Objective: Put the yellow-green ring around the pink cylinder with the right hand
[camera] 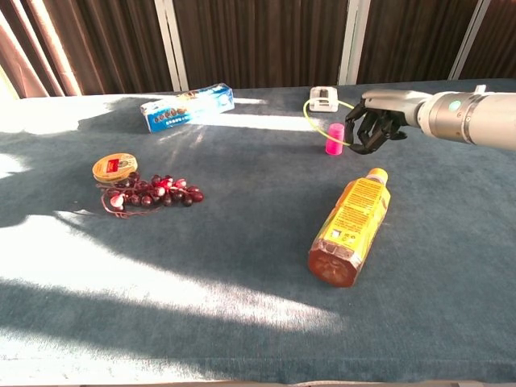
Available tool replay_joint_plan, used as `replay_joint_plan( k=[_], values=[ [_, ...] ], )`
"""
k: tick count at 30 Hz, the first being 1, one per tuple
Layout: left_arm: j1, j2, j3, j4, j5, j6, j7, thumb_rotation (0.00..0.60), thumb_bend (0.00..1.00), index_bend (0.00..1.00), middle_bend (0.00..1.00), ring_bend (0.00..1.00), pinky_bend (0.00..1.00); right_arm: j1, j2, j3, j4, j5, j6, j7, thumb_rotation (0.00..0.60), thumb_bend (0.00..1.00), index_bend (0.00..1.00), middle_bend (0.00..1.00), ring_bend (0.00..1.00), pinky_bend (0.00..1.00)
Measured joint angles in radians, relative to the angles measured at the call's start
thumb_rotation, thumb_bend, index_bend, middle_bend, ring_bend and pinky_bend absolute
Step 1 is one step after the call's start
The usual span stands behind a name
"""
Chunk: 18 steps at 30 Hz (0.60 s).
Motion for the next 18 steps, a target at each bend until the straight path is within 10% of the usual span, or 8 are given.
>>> replay_joint_plan(
  k=[18],
  values=[
    [0.001, 0.004, 0.008, 0.000, 0.016, 0.003, -0.005, 0.600, 0.49, 0.28, 0.28, 0.17, 0.19, 0.010, -0.118, -0.015, 0.162, -0.087, 0.039, 0.040, 0.600, 0.37, 0.64, 0.89, 1.00, 1.00]
  ],
)
